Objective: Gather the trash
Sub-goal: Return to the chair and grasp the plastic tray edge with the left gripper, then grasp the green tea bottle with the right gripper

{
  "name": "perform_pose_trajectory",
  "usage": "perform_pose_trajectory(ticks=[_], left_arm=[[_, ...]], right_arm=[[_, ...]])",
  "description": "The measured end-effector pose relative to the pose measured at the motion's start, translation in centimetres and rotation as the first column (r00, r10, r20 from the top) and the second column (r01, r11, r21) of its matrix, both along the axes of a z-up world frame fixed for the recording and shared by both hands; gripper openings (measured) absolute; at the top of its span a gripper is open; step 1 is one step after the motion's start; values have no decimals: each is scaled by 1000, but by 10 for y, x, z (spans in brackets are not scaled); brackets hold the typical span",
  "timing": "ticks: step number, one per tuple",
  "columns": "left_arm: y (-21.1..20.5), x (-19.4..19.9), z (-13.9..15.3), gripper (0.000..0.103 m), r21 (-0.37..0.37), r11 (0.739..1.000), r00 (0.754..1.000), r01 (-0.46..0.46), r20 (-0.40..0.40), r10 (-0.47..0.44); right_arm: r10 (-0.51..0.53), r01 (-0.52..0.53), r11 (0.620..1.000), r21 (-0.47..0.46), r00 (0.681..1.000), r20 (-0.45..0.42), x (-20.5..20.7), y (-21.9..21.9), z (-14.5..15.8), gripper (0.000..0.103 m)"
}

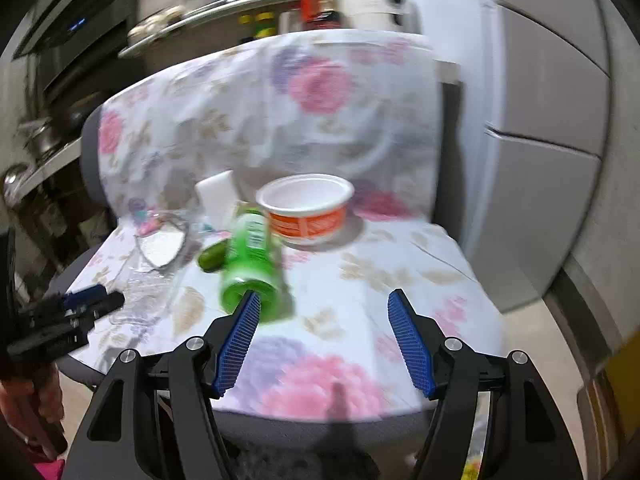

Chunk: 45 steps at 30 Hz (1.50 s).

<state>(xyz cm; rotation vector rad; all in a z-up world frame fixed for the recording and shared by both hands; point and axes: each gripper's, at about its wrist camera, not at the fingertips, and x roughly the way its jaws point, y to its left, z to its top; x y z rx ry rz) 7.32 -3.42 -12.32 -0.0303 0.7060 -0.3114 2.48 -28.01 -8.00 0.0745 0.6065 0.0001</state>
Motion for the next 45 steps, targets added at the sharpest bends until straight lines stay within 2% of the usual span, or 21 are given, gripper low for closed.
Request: perform_pose_trajectory(ticks=[3, 5, 8, 13, 20, 23, 25, 28, 29, 30, 32, 35, 40, 43, 45], left_arm=[[14, 24, 3, 56, 6, 999, 999, -35, 9, 35], [19, 40, 1, 47, 0, 999, 999, -41, -3, 41], [14, 68, -12, 41, 27, 999, 998, -26, -48, 27], [2, 107, -30, 41, 91, 996, 990, -6, -140, 19], [-1, 144, -48, 41, 79, 997, 974, 2, -227, 16], [-2, 149, -60, 40, 102, 995, 969, 1, -245, 24], [-2, 148, -60, 37, 116, 993, 973, -3, -227, 30], [1, 148, -61, 19, 107, 994, 975, -12, -218, 36], [5, 148, -60, 6, 88, 996, 974, -19, -222, 39], [10, 149, -58, 3, 58, 998, 973, -26, -227, 38], [19, 144, -48, 3, 9, 999, 981, -44, -191, 44], [31, 127, -18, 3, -36, 998, 995, -56, -85, 53], [46, 91, 33, 3, -123, 992, 999, -37, 33, 42], [43, 73, 50, 3, -149, 989, 997, -5, 75, 16], [39, 61, 53, 3, -184, 983, 997, 23, 80, -8]], right_arm=[[41, -41, 999, -9, 999, 1, 19, 15, 1, 67], [55, -55, 998, -10, 998, -5, 29, 20, 1, 67], [75, -75, 997, -1, 997, -7, 41, 24, -1, 67], [83, -83, 996, 10, 996, -19, 53, 24, -8, 67], [70, -68, 997, 36, 997, -42, 63, 14, -20, 67], [66, -64, 997, 43, 997, -51, 65, 12, -23, 67], [66, -64, 997, 44, 996, -53, 66, 12, -25, 67], [69, -66, 997, 46, 996, -55, 66, 13, -26, 67], [70, -67, 997, 45, 996, -54, 66, 13, -25, 67], [70, -68, 997, 43, 996, -54, 65, 14, -25, 67], [69, -68, 997, 35, 996, -49, 64, 15, -23, 67], [65, -64, 997, 33, 997, -38, 61, 14, -19, 67], [74, -74, 997, 25, 997, -21, 57, 18, -11, 67], [91, -91, 996, 20, 996, -23, 60, 24, -10, 77], [104, -104, 995, 13, 994, -23, 63, 30, -9, 78]])
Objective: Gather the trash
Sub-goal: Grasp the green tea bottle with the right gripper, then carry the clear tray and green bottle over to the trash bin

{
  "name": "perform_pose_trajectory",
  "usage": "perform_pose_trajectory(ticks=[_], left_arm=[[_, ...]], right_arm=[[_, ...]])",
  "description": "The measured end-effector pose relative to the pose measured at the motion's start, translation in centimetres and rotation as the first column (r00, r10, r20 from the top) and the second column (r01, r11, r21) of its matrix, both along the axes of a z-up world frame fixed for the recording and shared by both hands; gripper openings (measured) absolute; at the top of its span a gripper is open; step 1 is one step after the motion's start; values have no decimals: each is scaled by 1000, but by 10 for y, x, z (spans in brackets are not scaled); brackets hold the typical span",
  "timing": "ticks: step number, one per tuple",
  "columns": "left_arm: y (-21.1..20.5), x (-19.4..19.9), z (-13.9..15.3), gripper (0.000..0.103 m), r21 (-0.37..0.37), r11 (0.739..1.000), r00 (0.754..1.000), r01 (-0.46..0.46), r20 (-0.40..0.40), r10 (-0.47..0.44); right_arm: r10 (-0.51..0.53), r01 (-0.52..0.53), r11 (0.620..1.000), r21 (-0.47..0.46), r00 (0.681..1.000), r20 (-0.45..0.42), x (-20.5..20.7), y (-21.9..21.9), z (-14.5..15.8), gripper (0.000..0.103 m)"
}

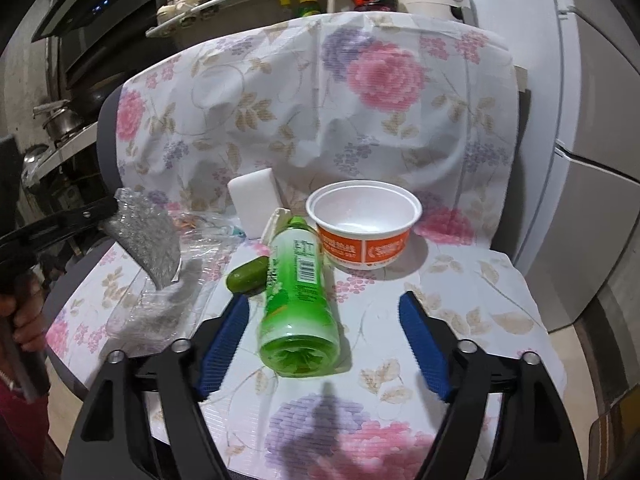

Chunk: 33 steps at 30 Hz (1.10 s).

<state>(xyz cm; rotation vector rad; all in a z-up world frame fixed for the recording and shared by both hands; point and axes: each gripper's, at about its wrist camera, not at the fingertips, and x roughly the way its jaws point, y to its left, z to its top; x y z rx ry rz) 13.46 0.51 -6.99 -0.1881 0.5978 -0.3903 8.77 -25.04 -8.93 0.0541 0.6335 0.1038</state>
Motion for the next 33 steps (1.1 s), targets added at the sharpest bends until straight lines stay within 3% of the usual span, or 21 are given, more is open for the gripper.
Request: perform_pose_trajectory(ticks=[5, 14, 23, 25, 26, 33], left_arm=[[-14, -10, -8, 3, -18, 999, 999, 41, -14, -42], [-17, 3, -26, 3, -30, 998, 997, 60, -44, -62], [-13, 14, -35, 3, -31, 998, 996, 47, -72, -49], [-13, 14, -36, 3, -30, 998, 996, 48, -72, -50], [-13, 14, -36, 3, -28, 999, 996, 45, -70, -47], [-12, 7, -30, 3, -14, 999, 998, 41, -44, -42]], right_arm=[[38, -38, 999, -8, 998, -49, 25, 17, -10, 80], [55, -76, 992, -104, 979, -197, 93, 43, -47, 81], [50, -91, 987, -131, 956, -289, 130, 49, -69, 71], [49, -88, 989, -122, 954, -295, 134, 48, -72, 67], [50, -86, 990, -111, 956, -290, 134, 47, -72, 58], [58, -77, 992, -99, 982, -179, 105, 45, -47, 55]])
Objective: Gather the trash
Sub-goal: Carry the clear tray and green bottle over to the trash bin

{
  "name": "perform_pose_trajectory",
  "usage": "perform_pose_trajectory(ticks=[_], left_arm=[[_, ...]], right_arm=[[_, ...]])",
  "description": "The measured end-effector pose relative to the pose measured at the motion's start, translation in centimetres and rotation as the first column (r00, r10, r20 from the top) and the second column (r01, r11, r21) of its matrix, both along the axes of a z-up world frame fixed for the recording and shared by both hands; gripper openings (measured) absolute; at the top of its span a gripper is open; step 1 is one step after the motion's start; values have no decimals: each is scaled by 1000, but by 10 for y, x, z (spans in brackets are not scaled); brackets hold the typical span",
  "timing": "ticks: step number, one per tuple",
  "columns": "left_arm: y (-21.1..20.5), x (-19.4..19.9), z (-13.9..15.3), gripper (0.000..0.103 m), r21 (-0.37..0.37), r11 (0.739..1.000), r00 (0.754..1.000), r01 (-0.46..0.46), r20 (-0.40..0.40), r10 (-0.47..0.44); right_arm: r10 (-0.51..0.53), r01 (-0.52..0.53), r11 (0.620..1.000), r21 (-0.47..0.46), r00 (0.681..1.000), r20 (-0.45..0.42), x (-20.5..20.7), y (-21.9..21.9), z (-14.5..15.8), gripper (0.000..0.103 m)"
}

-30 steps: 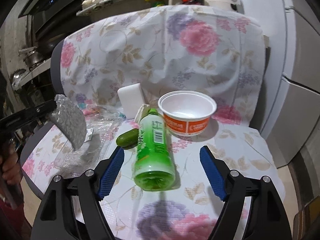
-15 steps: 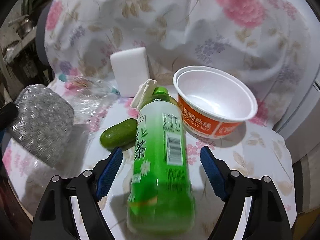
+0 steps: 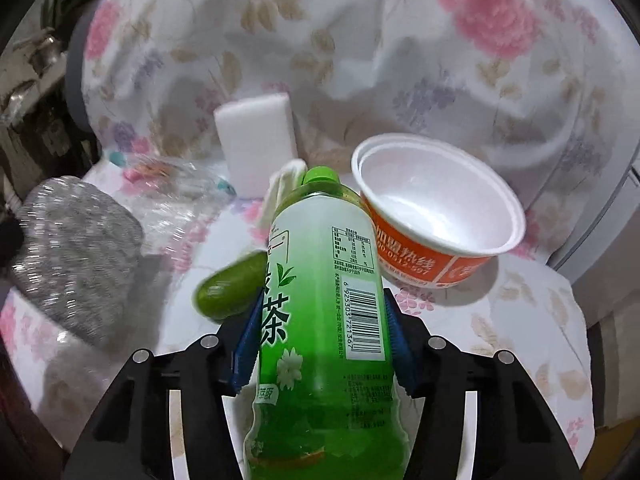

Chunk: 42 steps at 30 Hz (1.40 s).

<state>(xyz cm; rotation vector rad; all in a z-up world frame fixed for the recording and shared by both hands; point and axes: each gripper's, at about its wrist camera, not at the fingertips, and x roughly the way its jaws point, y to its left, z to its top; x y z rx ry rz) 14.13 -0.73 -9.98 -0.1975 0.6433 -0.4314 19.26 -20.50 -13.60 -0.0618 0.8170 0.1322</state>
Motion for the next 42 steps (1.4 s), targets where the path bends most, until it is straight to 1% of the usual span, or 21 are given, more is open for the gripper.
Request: perform_pose_trajectory(ticks=[5, 10, 15, 20, 23, 24, 27, 29, 33, 38, 41, 42], left_arm=[[-4, -16, 16, 3, -2, 1000, 999, 7, 36, -7], [-20, -40, 38, 3, -9, 998, 993, 65, 99, -64], [-44, -63, 53, 3, -19, 990, 980, 142, 143, -137], [-80, -87, 55, 3, -23, 970, 958, 242, 161, -235], [-106, -101, 52, 3, -12, 949, 937, 314, 164, -308], [-118, -107, 51, 3, -10, 937, 925, 348, 163, -342], [-143, -119, 47, 3, -4, 911, 899, 412, 165, -406], [-162, -127, 43, 3, -4, 889, 877, 458, 163, -451], [-205, -146, 34, 3, 16, 832, 821, 555, 156, -550], [-244, -166, 27, 3, 41, 778, 763, 627, 168, -624], [-261, -171, 23, 3, 36, 747, 733, 664, 166, -660], [-269, -174, 20, 3, 33, 731, 719, 681, 161, -677]], right_arm=[[-2, -7, 996, 92, 995, 95, -41, -14, 34, 55], [-43, 14, 988, 153, 981, 191, -87, -35, 66, 56], [-89, 43, 982, 186, 965, 246, -129, -56, 82, 56], [-153, 105, 978, 181, 950, 272, -168, -82, 84, 56], [-201, 153, 970, 190, 942, 268, -188, -102, 79, 56], [-216, 167, 967, 193, 939, 268, -193, -107, 78, 56], [-287, 236, 949, 207, 921, 265, -218, -133, 72, 56], [-325, 275, 939, 209, 908, 265, -232, -146, 69, 56], [-419, 373, 904, 211, 871, 255, -270, -178, 61, 56], [-509, 467, 858, 213, 828, 236, -307, -209, 55, 56], [-555, 519, 831, 199, 798, 235, -329, -221, 54, 56], [-566, 532, 824, 196, 790, 235, -334, -224, 53, 56]])
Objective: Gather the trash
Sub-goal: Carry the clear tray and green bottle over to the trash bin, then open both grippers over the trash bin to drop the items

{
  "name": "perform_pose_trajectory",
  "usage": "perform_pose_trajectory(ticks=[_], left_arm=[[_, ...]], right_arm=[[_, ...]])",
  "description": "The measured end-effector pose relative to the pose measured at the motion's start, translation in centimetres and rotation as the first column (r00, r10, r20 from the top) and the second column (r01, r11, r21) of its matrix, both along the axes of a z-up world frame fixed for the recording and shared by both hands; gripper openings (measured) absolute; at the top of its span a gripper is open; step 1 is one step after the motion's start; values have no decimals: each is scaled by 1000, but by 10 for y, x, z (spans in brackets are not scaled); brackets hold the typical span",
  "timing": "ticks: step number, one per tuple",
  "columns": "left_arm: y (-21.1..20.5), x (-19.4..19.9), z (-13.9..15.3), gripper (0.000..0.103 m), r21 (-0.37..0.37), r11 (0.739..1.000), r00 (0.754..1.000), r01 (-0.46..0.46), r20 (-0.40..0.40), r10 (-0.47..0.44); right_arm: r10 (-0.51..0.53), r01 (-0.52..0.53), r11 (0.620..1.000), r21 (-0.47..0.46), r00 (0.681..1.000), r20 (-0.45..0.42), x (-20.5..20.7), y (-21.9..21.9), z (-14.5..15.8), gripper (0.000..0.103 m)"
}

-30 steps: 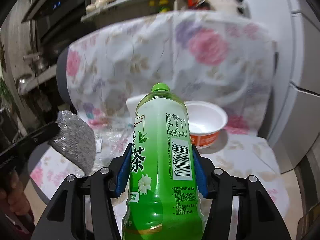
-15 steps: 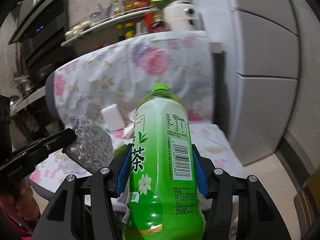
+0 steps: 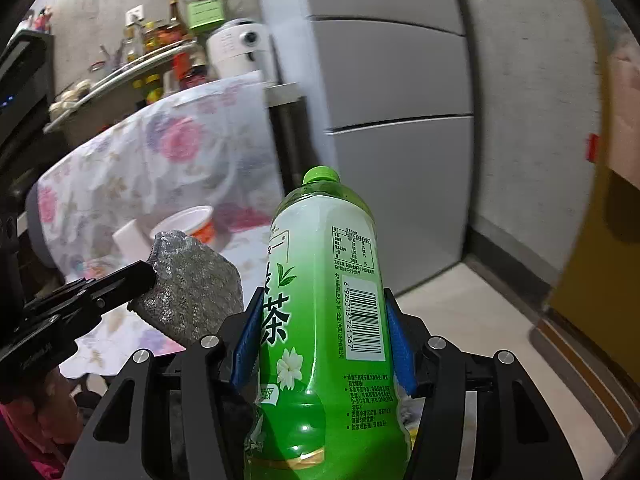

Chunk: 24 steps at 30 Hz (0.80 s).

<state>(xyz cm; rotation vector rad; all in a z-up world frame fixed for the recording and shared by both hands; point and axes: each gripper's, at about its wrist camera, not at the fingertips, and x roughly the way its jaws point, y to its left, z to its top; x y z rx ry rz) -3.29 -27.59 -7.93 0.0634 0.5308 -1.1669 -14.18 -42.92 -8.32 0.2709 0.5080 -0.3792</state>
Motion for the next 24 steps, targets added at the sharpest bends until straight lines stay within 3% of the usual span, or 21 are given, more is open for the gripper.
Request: perform_pose_trajectory(ticks=[6, 12, 21, 22, 24], left_arm=[[-40, -19, -19, 3, 23, 993, 993, 113, -25, -113], [-81, -39, -39, 3, 63, 983, 985, 173, -1, -174], [-129, -42, -66, 3, 116, 968, 974, 225, -56, -219], [-132, -39, -67, 8, 116, 968, 974, 223, -66, -217], [-136, -31, -68, 28, 107, 972, 975, 211, -87, -202]], right_arm=[[-114, 114, 993, 16, 993, -15, -41, -21, -17, 56], [-194, 195, 980, 42, 981, -23, -68, -43, -44, 56], [-232, 239, 960, 145, 971, -66, -69, -85, -89, 60], [-237, 247, 957, 150, 968, -78, -66, -91, -95, 60], [-249, 259, 952, 163, 965, -78, -62, -99, -101, 66]])
